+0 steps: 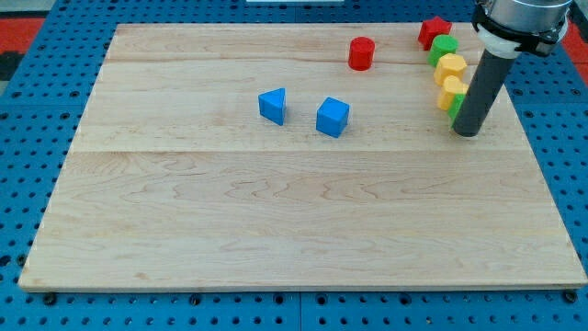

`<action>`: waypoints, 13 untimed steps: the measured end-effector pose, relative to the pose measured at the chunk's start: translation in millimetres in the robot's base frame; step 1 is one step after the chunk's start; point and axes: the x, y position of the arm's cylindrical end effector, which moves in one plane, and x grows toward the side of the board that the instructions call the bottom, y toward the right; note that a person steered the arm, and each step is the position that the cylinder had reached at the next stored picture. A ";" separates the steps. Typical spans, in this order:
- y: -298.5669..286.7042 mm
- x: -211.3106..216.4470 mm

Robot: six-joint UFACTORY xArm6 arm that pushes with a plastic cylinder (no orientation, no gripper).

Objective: Push the red circle vertically below the green star

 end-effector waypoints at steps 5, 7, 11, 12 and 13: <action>34.5 4.0; 17.3 4.0; -1.6 4.0; -4.7 4.0; -4.9 11.4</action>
